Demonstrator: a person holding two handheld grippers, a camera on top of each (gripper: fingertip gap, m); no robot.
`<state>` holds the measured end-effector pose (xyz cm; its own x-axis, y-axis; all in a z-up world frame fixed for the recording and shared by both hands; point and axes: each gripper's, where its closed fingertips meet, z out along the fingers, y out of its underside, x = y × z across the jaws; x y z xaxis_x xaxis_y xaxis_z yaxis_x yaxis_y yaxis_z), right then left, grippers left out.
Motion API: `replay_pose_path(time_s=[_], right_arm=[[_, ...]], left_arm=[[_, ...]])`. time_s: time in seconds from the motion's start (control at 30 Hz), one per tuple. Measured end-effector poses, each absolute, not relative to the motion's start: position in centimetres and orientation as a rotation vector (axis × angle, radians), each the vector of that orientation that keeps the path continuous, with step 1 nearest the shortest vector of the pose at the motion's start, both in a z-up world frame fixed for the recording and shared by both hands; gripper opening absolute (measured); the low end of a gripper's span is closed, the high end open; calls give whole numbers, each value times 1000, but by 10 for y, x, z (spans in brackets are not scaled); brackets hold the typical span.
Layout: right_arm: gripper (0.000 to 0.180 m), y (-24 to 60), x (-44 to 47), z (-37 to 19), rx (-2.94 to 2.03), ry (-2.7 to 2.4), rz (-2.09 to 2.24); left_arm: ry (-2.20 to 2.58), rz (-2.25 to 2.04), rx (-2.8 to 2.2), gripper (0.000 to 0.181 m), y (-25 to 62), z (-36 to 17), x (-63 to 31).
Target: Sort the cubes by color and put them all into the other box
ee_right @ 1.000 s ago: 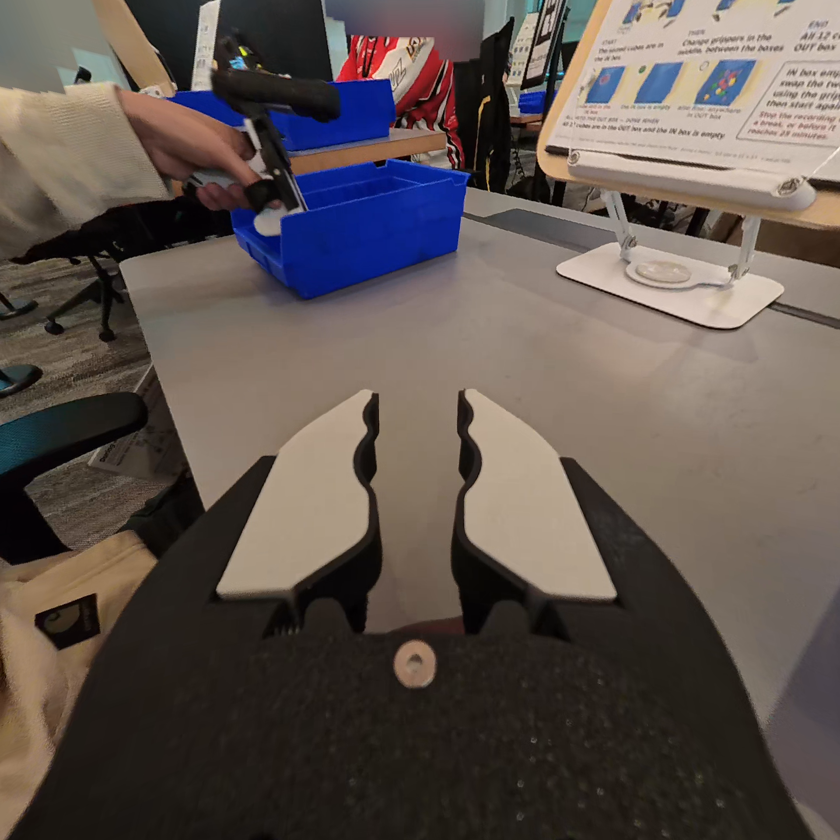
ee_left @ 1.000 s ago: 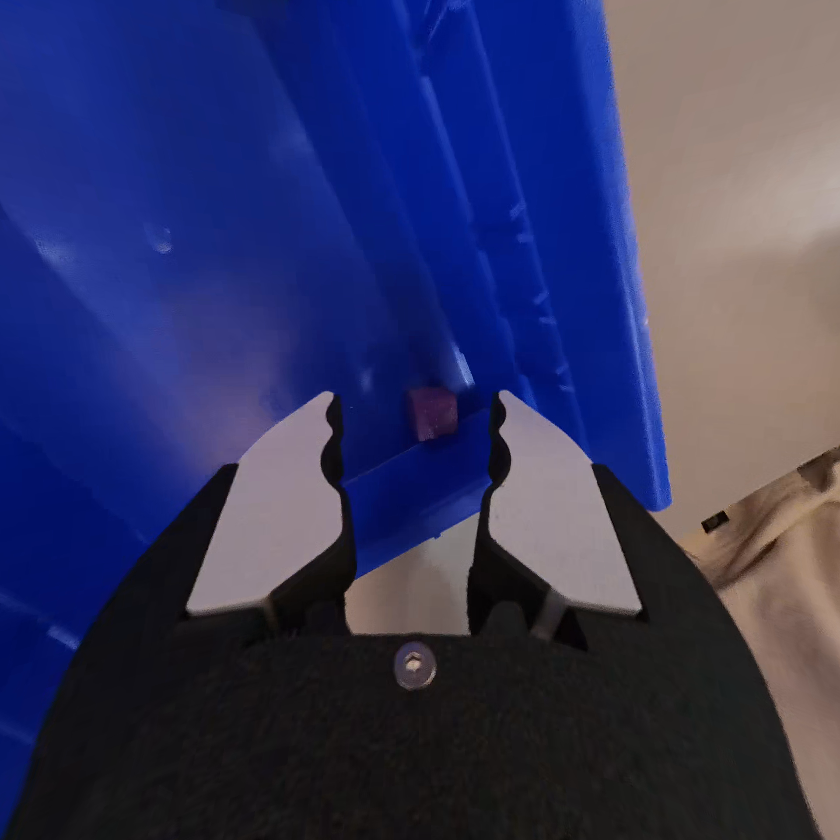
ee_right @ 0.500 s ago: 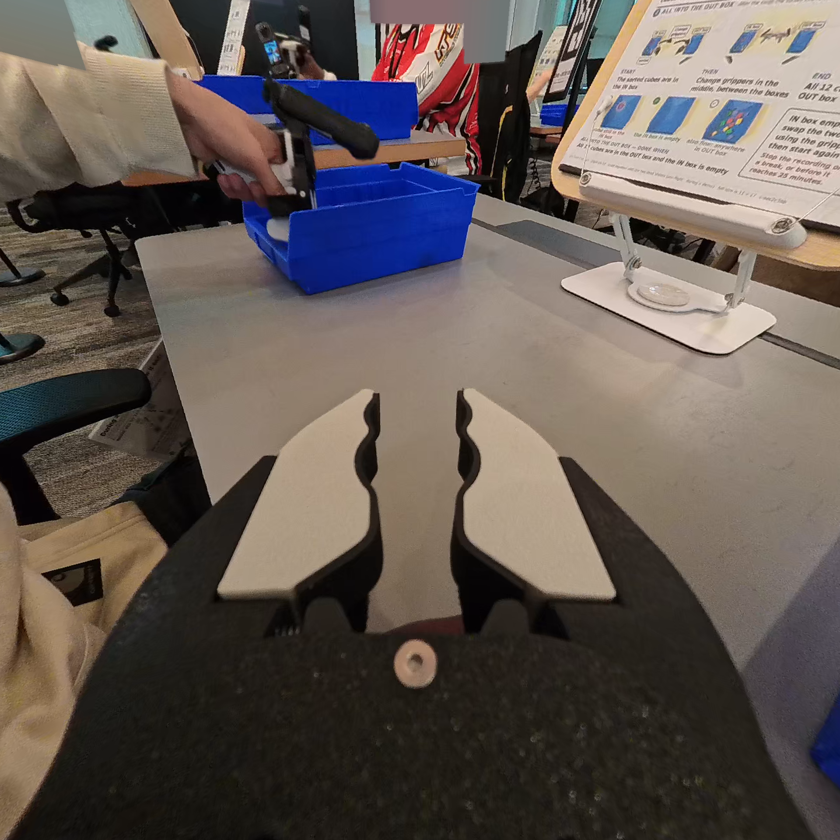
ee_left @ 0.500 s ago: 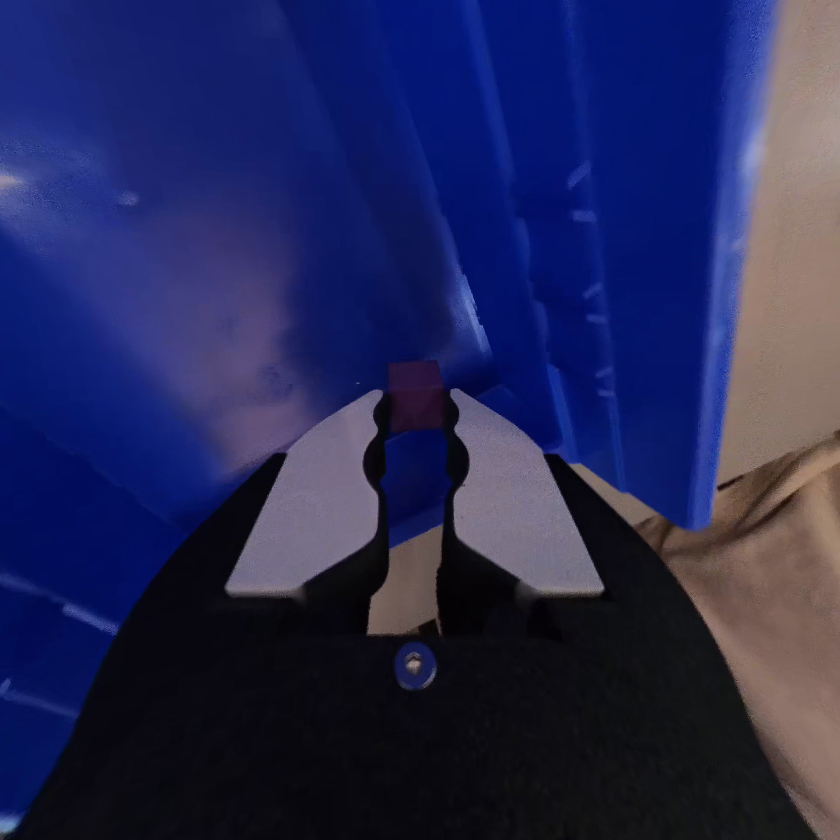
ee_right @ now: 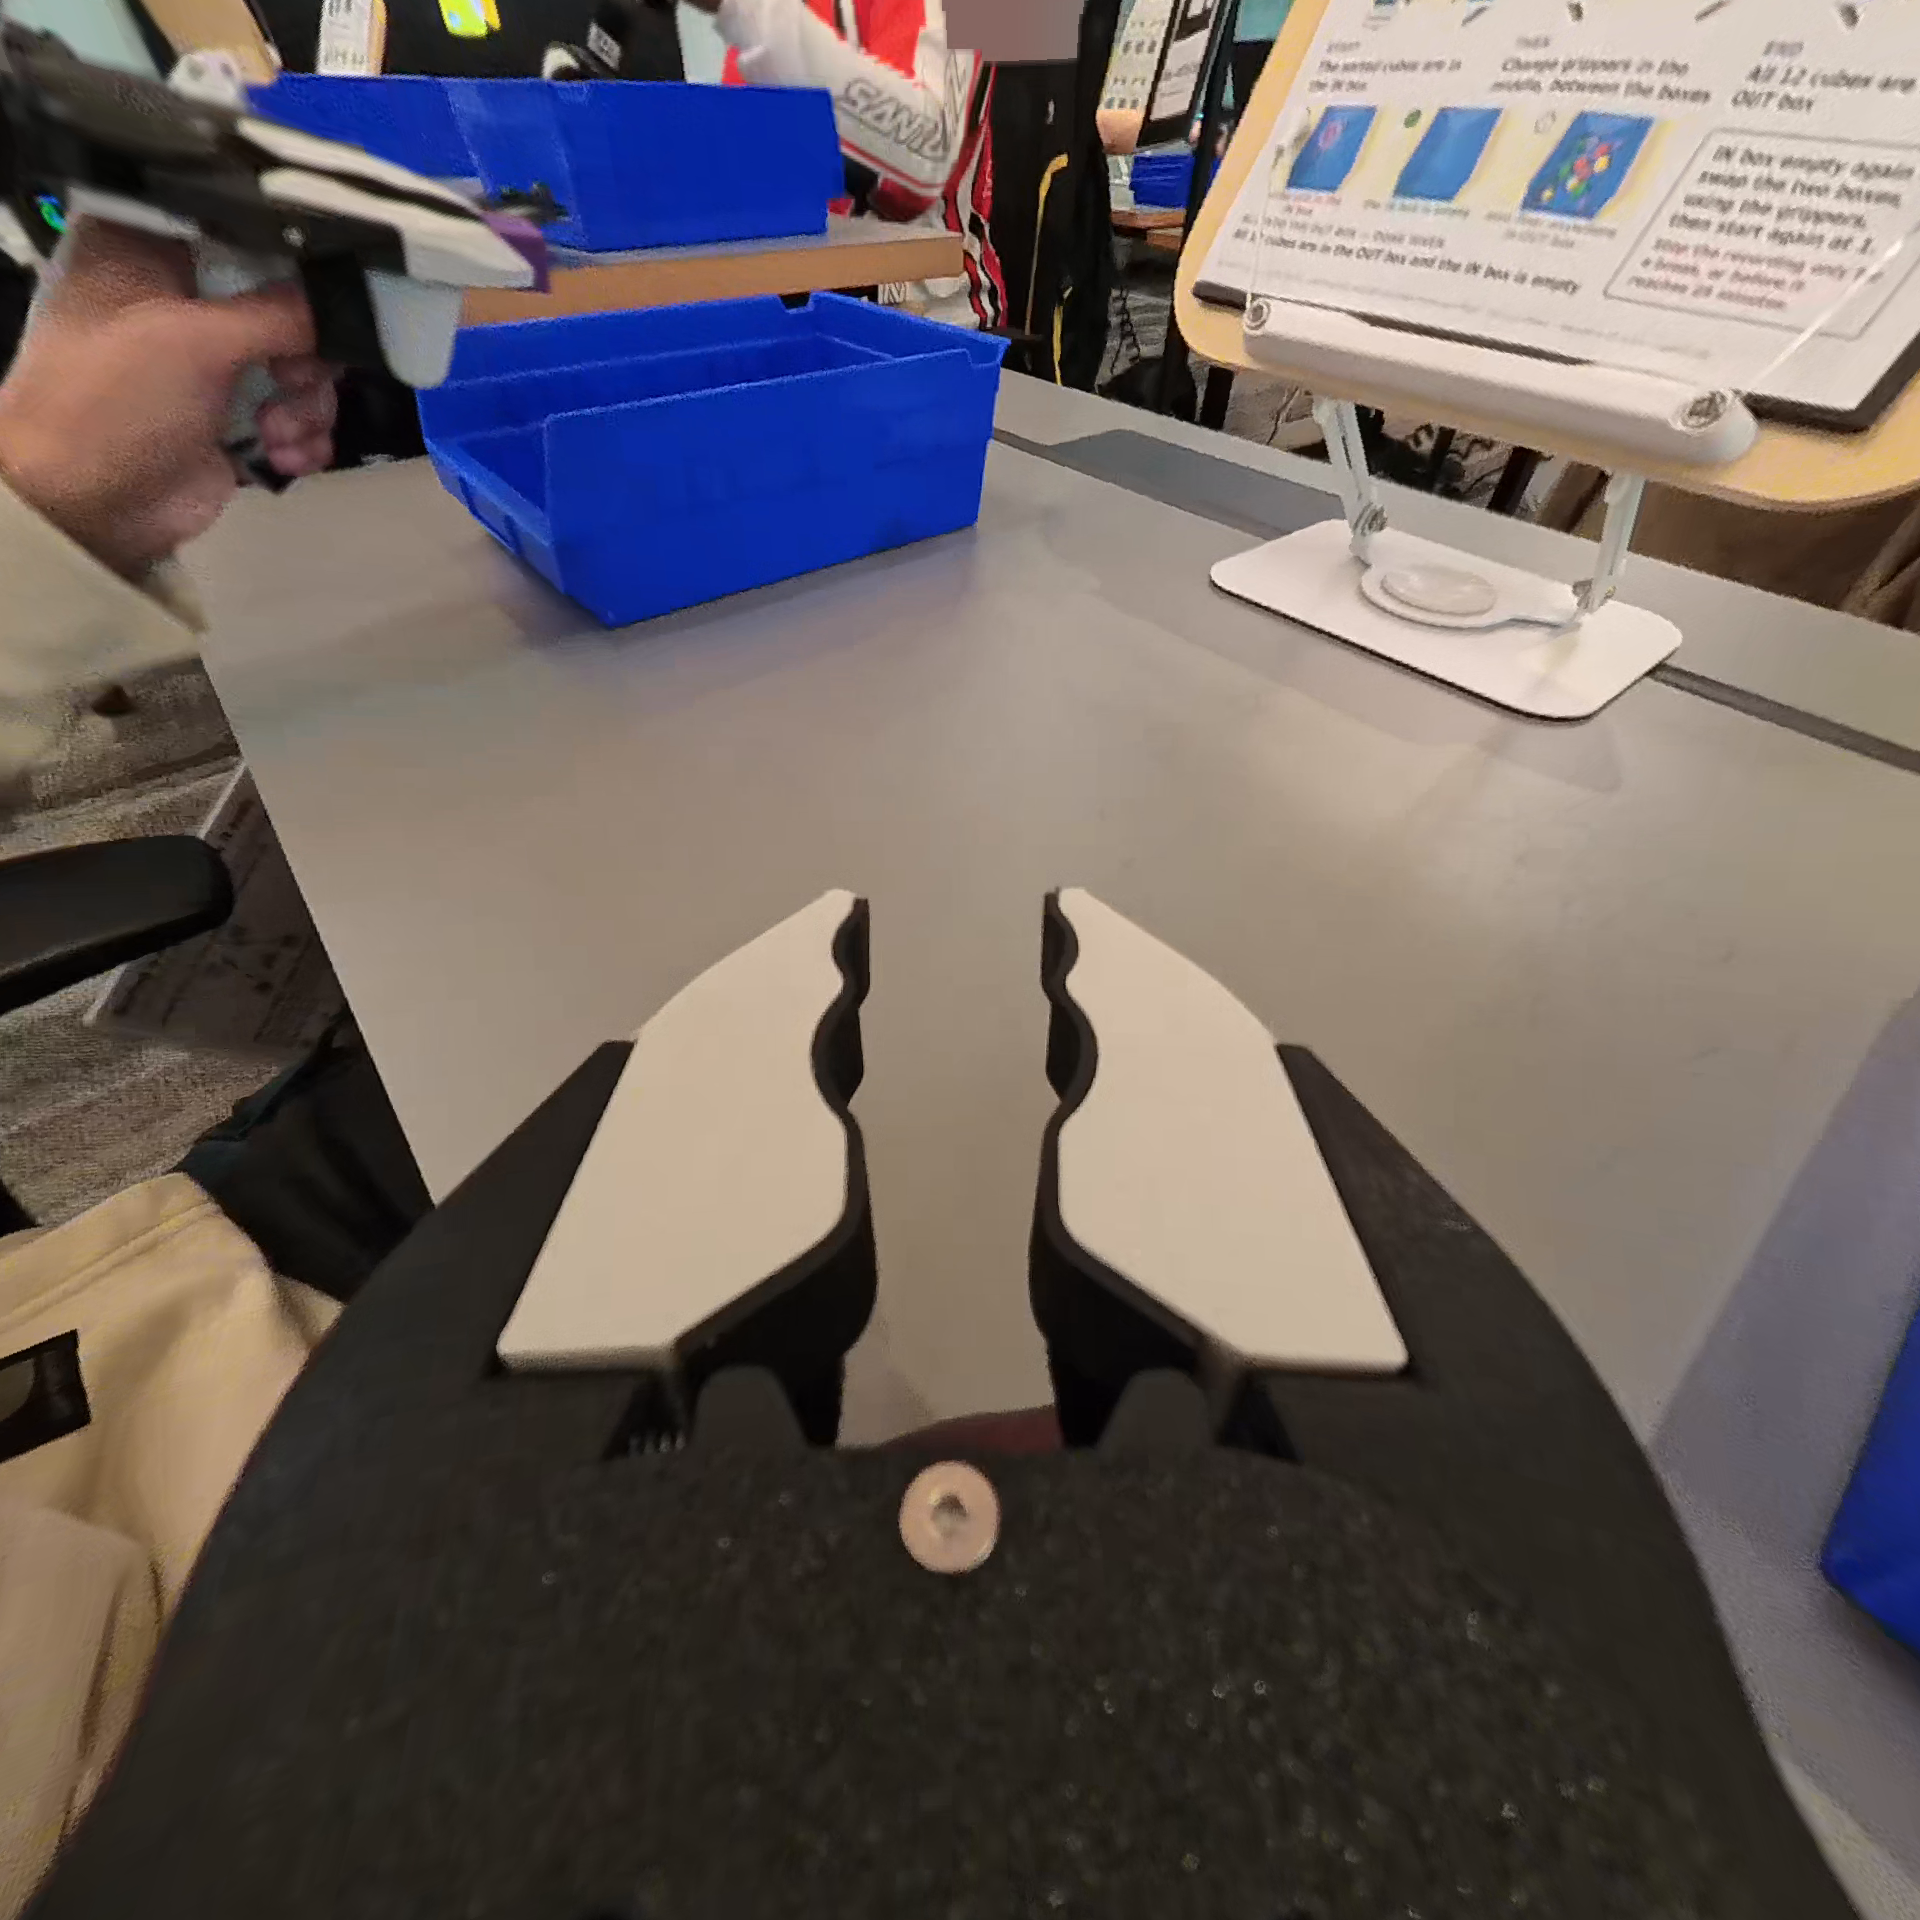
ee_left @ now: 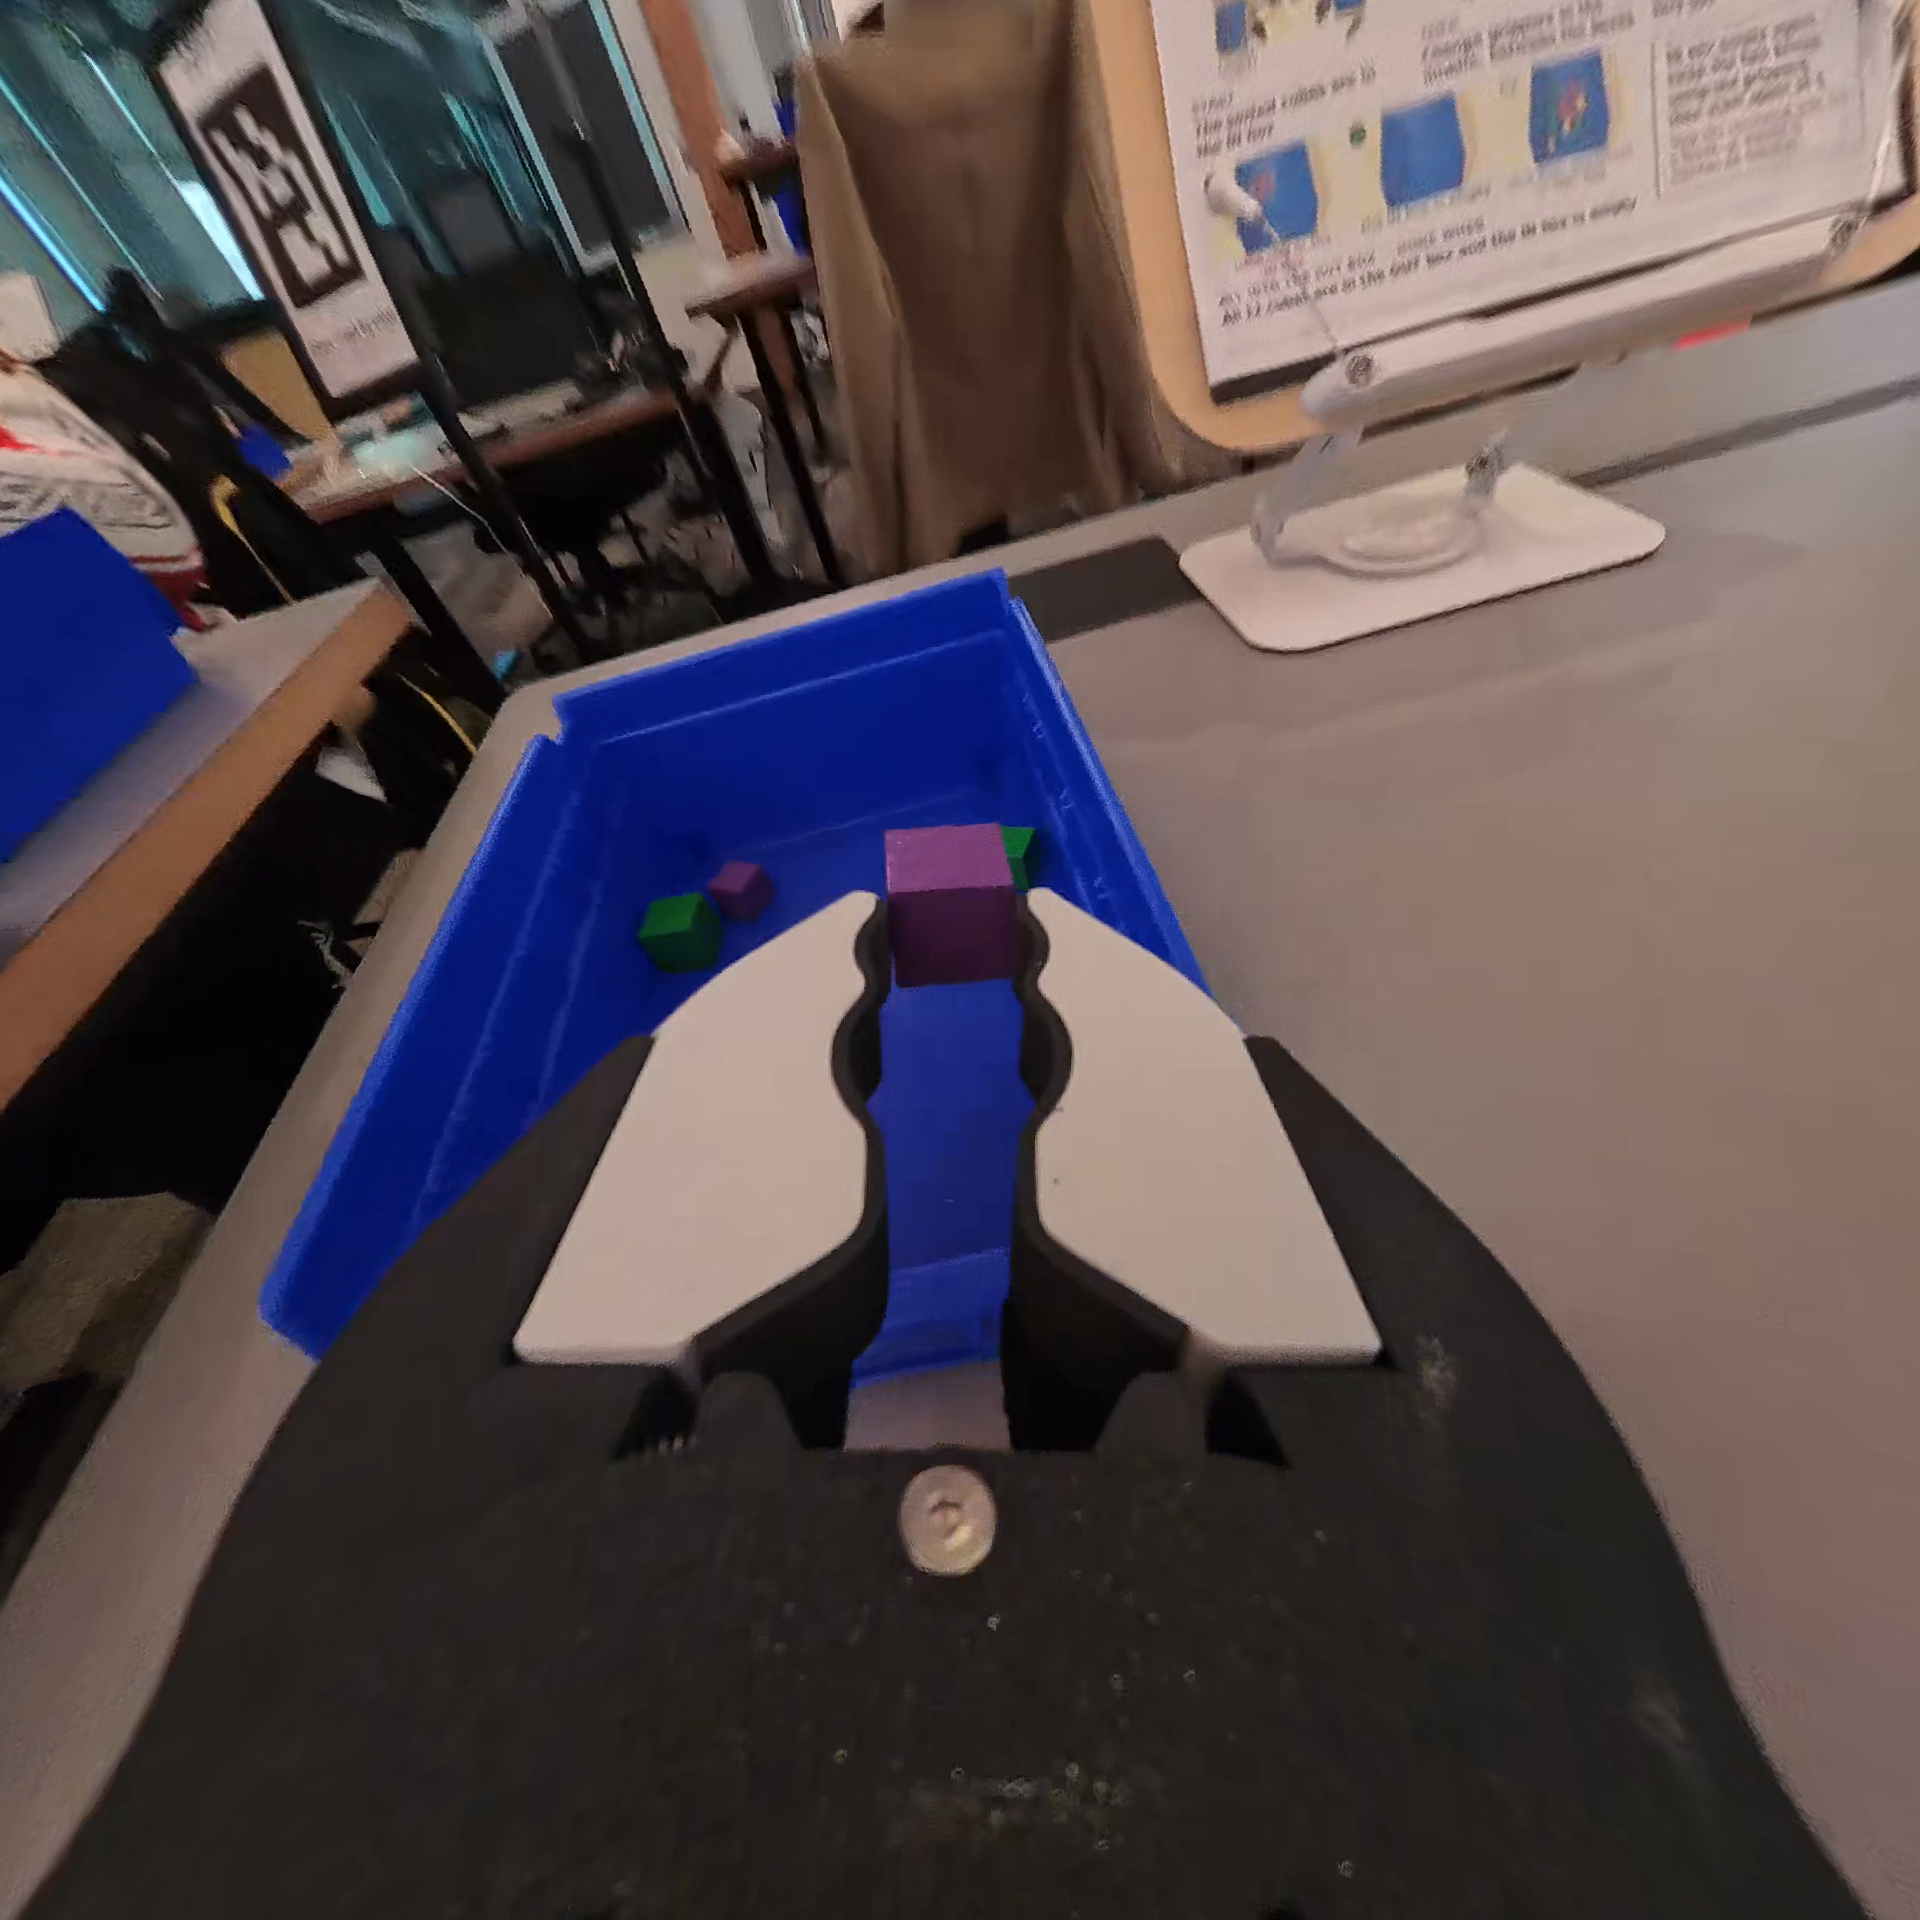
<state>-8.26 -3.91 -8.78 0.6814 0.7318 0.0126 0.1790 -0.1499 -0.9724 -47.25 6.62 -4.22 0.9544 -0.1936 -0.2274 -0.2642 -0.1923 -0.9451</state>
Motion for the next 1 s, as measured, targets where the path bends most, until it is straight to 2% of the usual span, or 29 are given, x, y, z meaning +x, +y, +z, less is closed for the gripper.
replay_pose_path(time_s=[0.17,0.33,0.47,0.57,0.73,1.0], right_arm=[[30,-37,-77,-98,-1729,-646,651],[30,-27,-70,-94,-1791,-478,855],[32,-14,-82,-67,-1803,-403,1133],[39,-9,-108,-41,-1820,-343,1552],[49,-6,-152,-14,-1768,-266,2096],[52,8,-175,-42,-1840,-249,2103]], left_arm=[[328,-56,-1745,22,47,-61,-454],[408,-218,-1669,22,39,-44,-432],[808,-716,-1430,21,9,-12,-346],[1046,-955,-1162,21,-12,9,-291],[1386,-925,-1075,21,-6,-13,-214],[1606,-866,-1107,21,9,-51,-154]])
